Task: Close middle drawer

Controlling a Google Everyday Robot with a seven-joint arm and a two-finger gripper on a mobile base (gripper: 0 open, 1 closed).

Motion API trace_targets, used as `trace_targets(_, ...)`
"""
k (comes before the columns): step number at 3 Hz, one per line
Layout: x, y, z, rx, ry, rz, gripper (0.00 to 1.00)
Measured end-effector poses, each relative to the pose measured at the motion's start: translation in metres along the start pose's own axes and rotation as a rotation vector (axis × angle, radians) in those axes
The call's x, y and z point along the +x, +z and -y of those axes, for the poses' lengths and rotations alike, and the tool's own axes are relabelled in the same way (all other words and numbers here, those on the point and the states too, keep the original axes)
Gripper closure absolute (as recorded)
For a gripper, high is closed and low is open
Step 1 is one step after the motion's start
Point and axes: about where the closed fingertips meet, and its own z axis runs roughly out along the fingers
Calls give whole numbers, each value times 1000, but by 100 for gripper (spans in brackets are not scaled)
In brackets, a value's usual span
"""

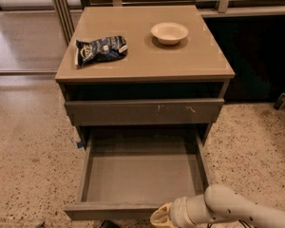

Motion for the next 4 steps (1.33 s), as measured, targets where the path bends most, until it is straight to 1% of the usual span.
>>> trace_targets(1,-9,-4,15,42,-35,-1,100)
trace_targets(2,-30,-20,52,143,-102,-8,100)
trace_targets(3,-29,-20,56,156,-102,-9,100)
trace_targets(4,-22,-25,77,230,-107,-10,100)
